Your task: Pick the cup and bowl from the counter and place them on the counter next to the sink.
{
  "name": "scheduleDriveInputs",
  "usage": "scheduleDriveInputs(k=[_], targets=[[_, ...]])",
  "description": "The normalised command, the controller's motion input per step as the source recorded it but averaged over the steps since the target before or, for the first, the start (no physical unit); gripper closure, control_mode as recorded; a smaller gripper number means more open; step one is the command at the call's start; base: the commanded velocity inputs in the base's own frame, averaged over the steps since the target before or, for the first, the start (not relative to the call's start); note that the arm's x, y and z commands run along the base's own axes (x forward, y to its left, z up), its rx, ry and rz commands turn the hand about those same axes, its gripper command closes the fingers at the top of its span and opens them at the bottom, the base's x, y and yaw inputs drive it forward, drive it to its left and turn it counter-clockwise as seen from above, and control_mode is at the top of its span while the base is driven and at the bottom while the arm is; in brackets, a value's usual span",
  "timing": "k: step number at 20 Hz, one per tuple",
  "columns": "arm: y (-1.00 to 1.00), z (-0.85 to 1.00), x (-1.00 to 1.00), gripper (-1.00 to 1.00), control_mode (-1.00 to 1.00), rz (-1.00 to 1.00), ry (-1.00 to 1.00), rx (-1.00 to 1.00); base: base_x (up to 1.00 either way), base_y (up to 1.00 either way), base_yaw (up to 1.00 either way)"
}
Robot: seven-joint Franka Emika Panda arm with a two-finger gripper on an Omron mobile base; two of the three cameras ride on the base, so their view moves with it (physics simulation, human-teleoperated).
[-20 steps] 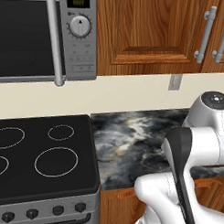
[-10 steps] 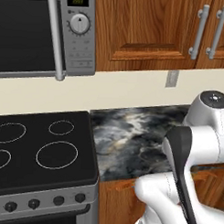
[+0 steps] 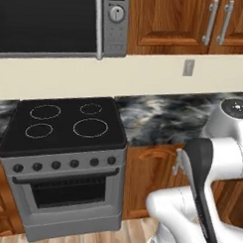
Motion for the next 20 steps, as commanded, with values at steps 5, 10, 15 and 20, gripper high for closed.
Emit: scheduleDriveInputs(k=[5, 10, 15, 20], targets=[[0.0, 0.0, 0.0, 1.0, 1.0, 0.0, 0.0, 0.0, -0.68, 1.0, 0.03], [0.0, 0.0, 0.0, 1.0, 1.0, 0.0, 0.0, 0.0, -0.4, 1.0, 0.0], [0.0, 0.0, 0.0, 1.0, 1.0, 0.0, 0.0, 0.0, -0.03, 1.0, 0.0], [0.0, 0.0, 0.0, 1.0, 1.0, 0.0, 0.0, 0.0, 0.0, 1.0, 0.0]])
